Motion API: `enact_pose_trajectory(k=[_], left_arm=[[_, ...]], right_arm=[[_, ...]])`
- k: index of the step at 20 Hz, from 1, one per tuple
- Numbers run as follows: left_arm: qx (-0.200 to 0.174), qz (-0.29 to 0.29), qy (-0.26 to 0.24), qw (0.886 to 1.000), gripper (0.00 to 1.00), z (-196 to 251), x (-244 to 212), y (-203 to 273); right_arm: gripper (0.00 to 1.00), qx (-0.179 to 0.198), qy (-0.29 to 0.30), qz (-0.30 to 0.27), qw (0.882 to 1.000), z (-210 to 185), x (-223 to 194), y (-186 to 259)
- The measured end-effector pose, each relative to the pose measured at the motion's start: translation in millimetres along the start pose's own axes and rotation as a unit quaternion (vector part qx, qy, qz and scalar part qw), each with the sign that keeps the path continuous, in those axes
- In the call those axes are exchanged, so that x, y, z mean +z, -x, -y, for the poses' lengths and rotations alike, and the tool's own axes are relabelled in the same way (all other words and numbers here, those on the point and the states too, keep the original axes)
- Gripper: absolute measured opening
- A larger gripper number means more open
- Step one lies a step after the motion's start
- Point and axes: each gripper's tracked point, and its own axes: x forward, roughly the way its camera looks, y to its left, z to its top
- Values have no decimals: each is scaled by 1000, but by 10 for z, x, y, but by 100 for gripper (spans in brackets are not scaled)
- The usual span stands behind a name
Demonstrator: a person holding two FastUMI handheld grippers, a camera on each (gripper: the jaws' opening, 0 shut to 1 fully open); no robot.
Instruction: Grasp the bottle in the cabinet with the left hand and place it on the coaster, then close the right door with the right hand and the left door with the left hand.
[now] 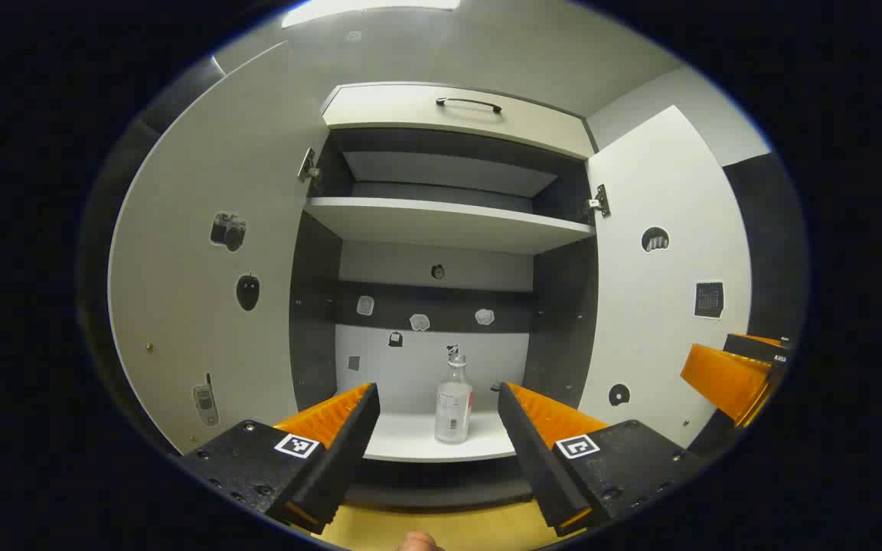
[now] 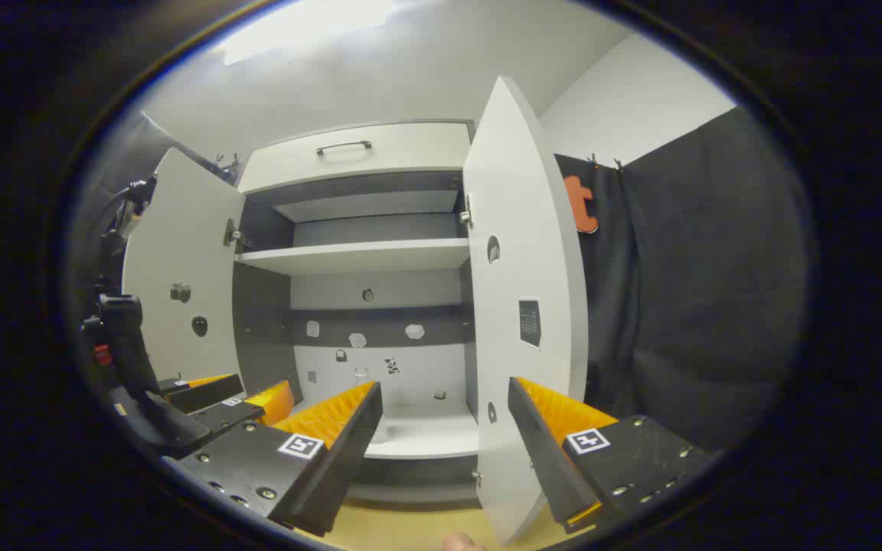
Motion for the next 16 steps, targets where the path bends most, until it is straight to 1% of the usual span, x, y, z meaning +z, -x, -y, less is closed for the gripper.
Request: enact_pose_trajectory(k=[8,9,10,13,14,15,16], left_arm=[[9,12,-2,1000,96,21,111,-32],[8,10,-2,1000,100,41,102,-35],[7,8,-1,1000,96,60,80,-42],[4,5,0,1000,96,102,57,-45],[3,4,-2,1000,100,108,44,-54],[1,1,-4,1000,96,117,29,-59],[0,0,-5,1000,96,133,8,-71]], right_arm=[[99,6,3,1,1000,19,-4,-62],[99,6,4,0,1000,25,0,-63],[99,4,4,0,1000,37,-4,-71],[99,-1,6,1,1000,115,16,-47],[99,-3,7,1,1000,133,16,-41],[99,-4,8,1,1000,144,13,-35],[99,-4,9,1,1000,150,-2,-32]])
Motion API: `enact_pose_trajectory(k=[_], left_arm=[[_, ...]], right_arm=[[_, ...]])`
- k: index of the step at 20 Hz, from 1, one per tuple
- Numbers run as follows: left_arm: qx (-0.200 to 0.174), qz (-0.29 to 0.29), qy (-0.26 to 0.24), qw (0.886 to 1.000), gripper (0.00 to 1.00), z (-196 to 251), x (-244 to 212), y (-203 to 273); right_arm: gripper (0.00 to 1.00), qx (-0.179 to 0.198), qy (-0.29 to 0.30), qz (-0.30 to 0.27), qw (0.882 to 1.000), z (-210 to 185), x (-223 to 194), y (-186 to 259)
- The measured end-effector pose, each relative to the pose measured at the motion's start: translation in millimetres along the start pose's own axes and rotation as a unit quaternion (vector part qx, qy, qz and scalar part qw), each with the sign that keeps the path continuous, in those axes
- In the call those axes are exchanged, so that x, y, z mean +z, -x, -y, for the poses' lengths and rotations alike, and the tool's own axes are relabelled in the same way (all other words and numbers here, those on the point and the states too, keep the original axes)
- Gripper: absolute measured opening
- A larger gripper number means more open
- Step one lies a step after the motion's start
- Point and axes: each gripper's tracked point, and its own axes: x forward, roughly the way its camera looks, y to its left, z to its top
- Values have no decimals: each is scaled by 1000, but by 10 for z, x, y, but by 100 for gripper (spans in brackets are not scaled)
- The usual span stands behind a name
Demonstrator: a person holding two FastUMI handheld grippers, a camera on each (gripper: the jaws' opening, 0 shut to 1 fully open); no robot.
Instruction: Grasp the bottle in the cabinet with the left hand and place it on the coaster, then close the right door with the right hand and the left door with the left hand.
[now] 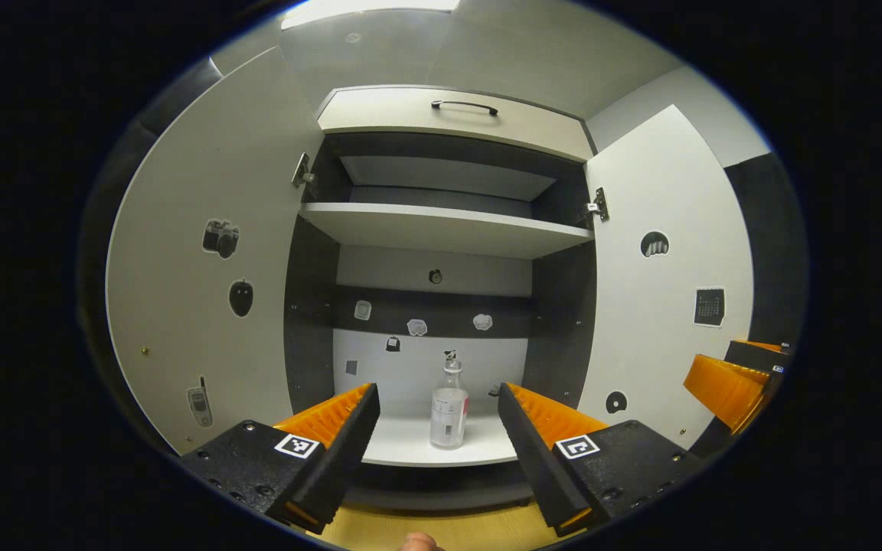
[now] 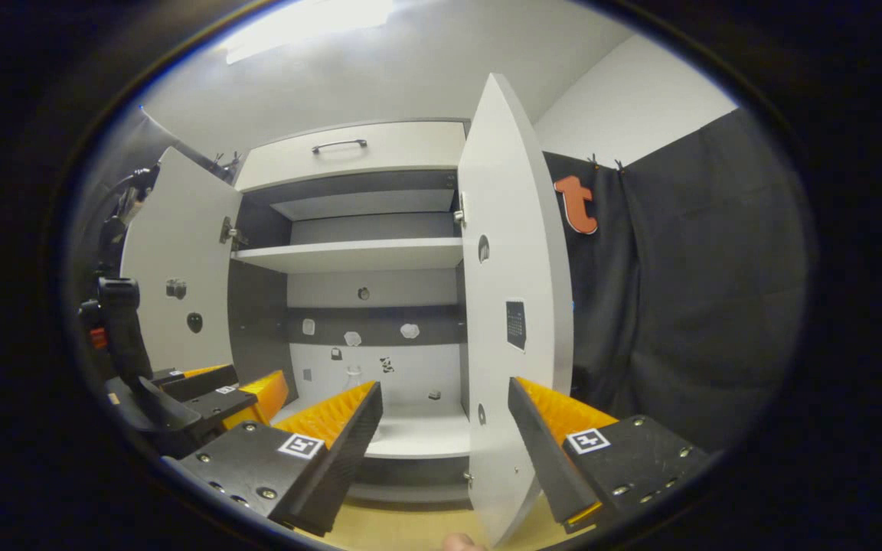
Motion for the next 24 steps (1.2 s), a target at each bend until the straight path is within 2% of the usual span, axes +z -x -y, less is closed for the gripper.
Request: enact_pose_trajectory(k=[5,9,12,17,18,19,21,23,24], left_arm=[[-1,-4,5,1000,96,15,-70,-70],[-10,-19,-12,1000,96,42,-233,-233],[-13,-29,-20,999,96,53,-396,-483],[-23,-36,-28,999,96,103,-637,-1111],[-24,-40,-30,998,100,107,-701,-1226],[-27,-44,-34,998,96,122,-758,-1348],[-31,-57,-45,997,96,143,-904,-1549],[-30,-62,-49,996,97,148,-1007,-1720],[-30,-62,-48,996,97,146,-1052,-1809]], right_arm=[[99,0,3,2,1000,7,5,32],[99,2,2,8,1000,-15,20,24],[99,2,6,11,1000,-25,28,0],[99,-19,6,19,1000,100,104,-5],[99,-19,3,20,1000,117,115,12],[96,-20,-2,21,1000,125,142,32],[99,-23,-7,25,999,154,180,75],[96,-26,-10,30,999,180,214,120],[99,-28,-11,32,999,190,223,134]])
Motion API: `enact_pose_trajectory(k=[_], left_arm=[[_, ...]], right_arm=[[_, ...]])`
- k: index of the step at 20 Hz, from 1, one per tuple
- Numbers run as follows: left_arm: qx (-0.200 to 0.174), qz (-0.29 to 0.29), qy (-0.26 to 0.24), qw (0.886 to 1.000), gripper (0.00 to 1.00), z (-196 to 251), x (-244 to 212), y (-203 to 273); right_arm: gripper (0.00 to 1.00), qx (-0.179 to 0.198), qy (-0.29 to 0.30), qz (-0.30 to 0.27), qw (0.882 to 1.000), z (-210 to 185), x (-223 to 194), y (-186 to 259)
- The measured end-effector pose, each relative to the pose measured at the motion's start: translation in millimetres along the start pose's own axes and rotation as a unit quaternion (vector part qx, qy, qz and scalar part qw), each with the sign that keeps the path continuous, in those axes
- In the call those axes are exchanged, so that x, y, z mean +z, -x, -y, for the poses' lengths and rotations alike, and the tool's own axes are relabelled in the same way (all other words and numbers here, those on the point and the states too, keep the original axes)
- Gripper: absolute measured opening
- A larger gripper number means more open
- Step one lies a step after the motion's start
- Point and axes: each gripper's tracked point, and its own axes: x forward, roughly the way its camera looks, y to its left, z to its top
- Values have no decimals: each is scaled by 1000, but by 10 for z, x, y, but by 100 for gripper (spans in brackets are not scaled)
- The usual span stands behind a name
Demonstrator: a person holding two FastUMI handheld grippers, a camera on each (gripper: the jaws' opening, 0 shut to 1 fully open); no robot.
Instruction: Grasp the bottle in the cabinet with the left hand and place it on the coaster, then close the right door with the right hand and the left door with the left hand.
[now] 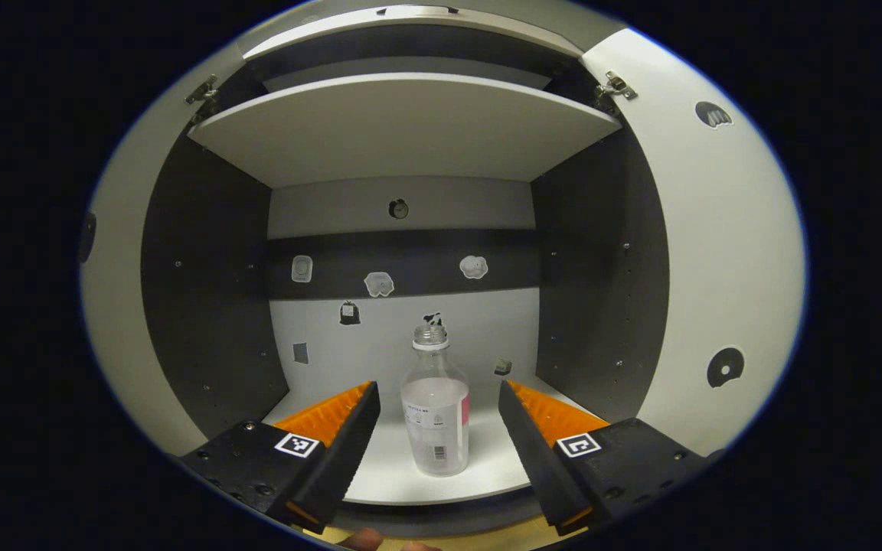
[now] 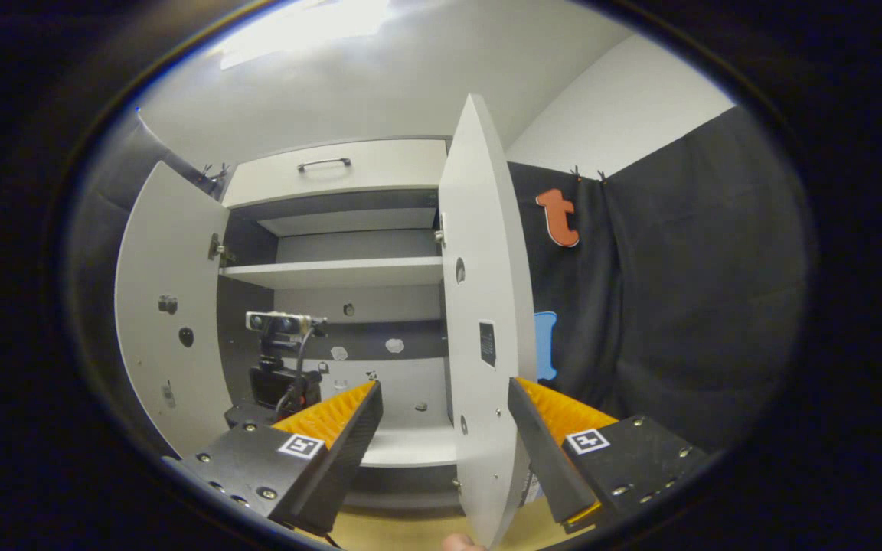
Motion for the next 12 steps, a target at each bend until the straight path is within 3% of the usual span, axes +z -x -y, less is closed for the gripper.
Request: enact_pose_trajectory(k=[10,11,12], left_arm=[[16,-40,1,999,95,-78,-382,-470],[15,-41,6,999,92,-80,-400,-494],[15,-42,9,999,83,-73,-425,-490]], right_arm=[[99,-13,2,11,1000,92,104,188],[99,-12,3,11,1000,92,103,206],[99,-11,3,10,1000,91,100,227]])
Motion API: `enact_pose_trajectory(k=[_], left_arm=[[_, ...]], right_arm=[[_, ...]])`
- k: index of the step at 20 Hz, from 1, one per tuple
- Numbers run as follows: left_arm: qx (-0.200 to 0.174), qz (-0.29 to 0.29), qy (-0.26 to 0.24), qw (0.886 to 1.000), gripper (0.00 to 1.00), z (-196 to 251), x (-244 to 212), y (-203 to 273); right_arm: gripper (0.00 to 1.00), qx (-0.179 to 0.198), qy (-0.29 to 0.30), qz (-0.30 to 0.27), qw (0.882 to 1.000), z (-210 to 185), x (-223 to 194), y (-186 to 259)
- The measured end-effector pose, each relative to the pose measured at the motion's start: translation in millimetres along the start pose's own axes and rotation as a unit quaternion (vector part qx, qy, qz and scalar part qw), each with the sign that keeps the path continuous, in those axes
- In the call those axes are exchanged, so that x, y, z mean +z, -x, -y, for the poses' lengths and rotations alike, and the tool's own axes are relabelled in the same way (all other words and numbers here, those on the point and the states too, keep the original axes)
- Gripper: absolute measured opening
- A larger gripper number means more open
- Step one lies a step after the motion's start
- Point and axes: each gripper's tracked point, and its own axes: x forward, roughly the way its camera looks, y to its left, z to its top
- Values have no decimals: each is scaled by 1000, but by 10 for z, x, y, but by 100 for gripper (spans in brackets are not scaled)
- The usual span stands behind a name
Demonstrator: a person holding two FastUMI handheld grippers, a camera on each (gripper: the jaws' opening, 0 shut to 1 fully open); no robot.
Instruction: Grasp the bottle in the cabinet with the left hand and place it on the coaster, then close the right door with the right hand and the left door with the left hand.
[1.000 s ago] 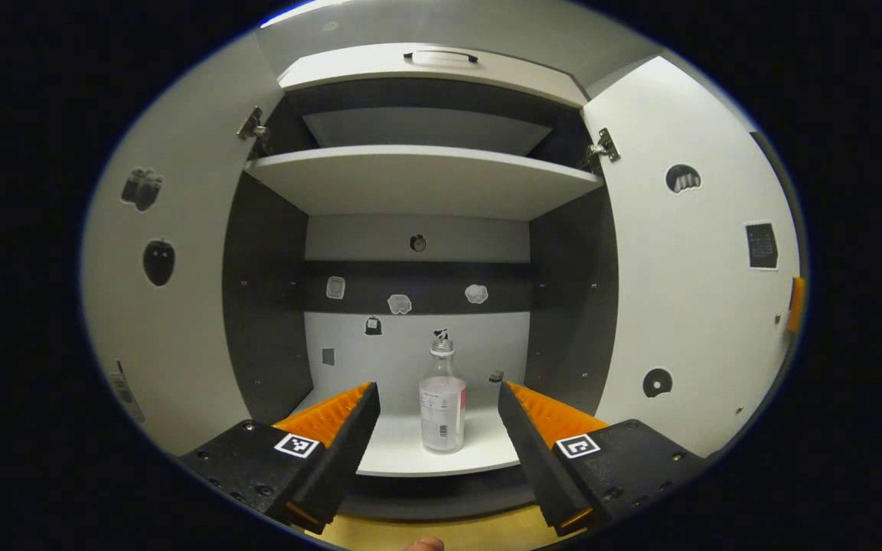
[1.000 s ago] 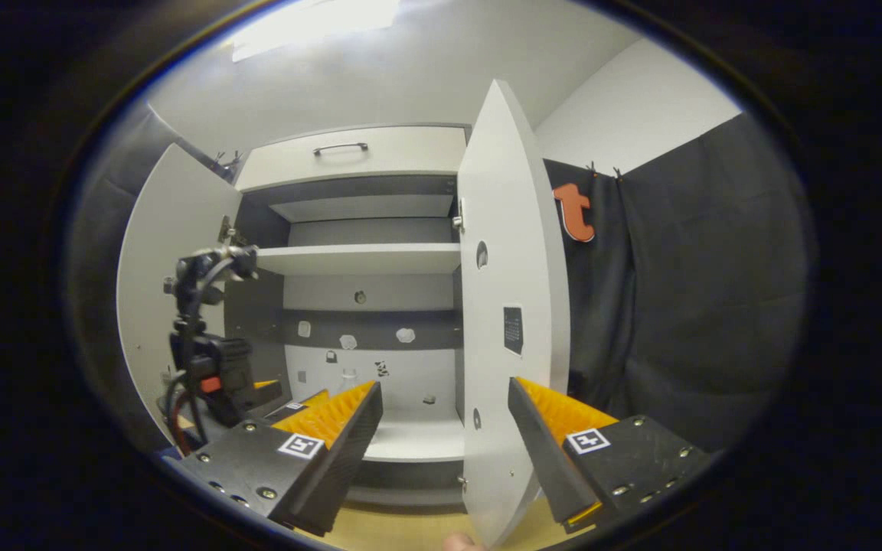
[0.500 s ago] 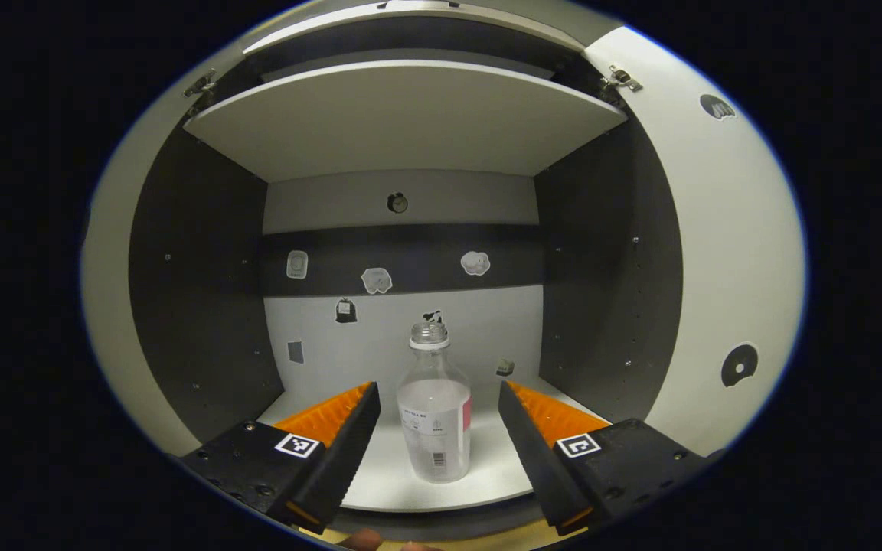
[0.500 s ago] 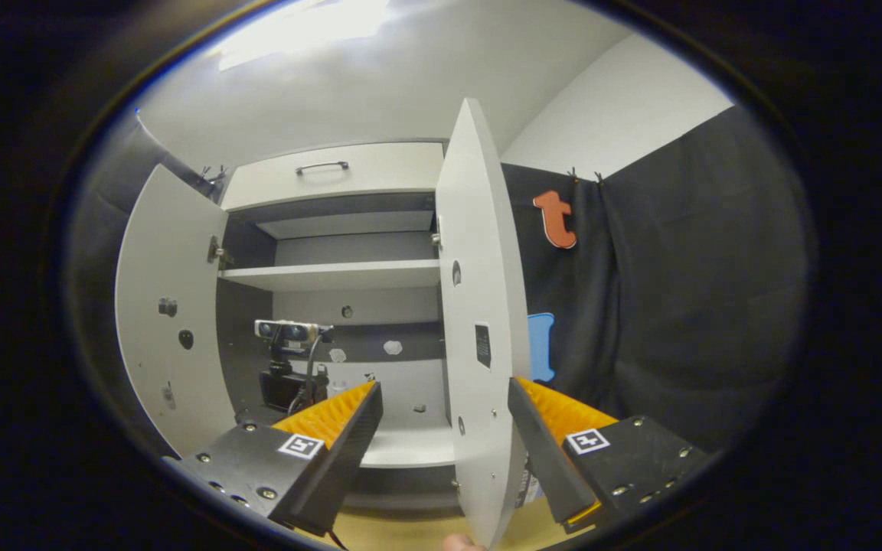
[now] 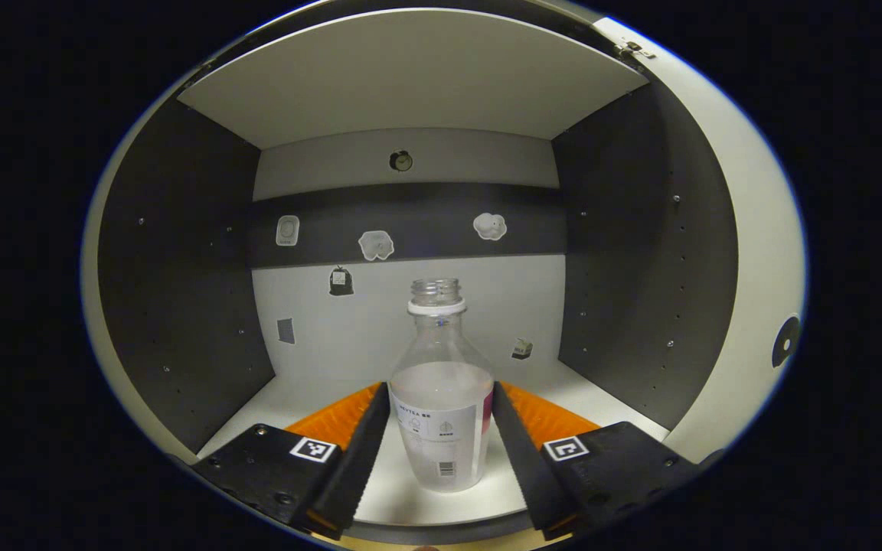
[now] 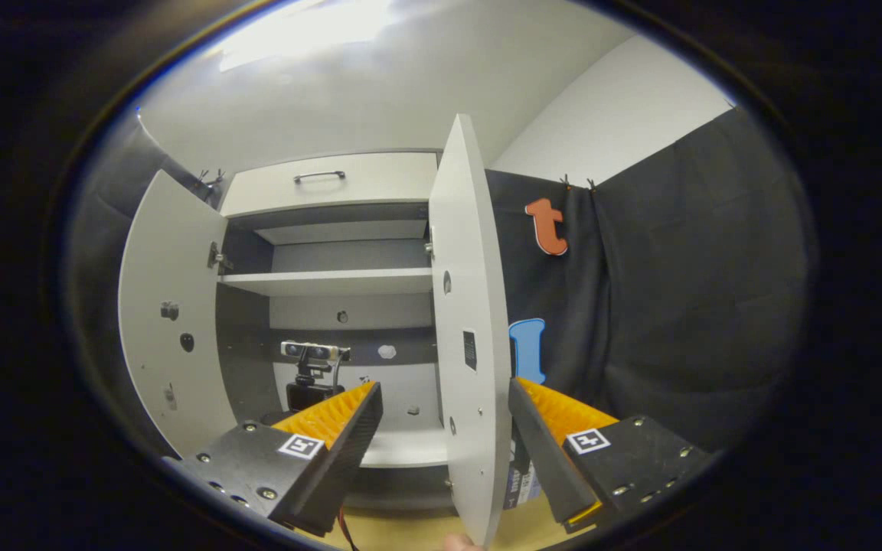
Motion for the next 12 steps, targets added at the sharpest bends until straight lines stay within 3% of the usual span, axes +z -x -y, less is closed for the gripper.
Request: enact_pose_trajectory(k=[2,6,12], left_arm=[[0,2,-3,1000,78,-17,20,-2],[-3,-3,4,1000,77,-23,15,131],[-41,19,13,999,77,104,113,672]], right_arm=[[99,2,0,0,1000,3,9,42],[99,3,-1,4,1000,45,61,121],[99,19,-8,5,1000,59,105,245]])
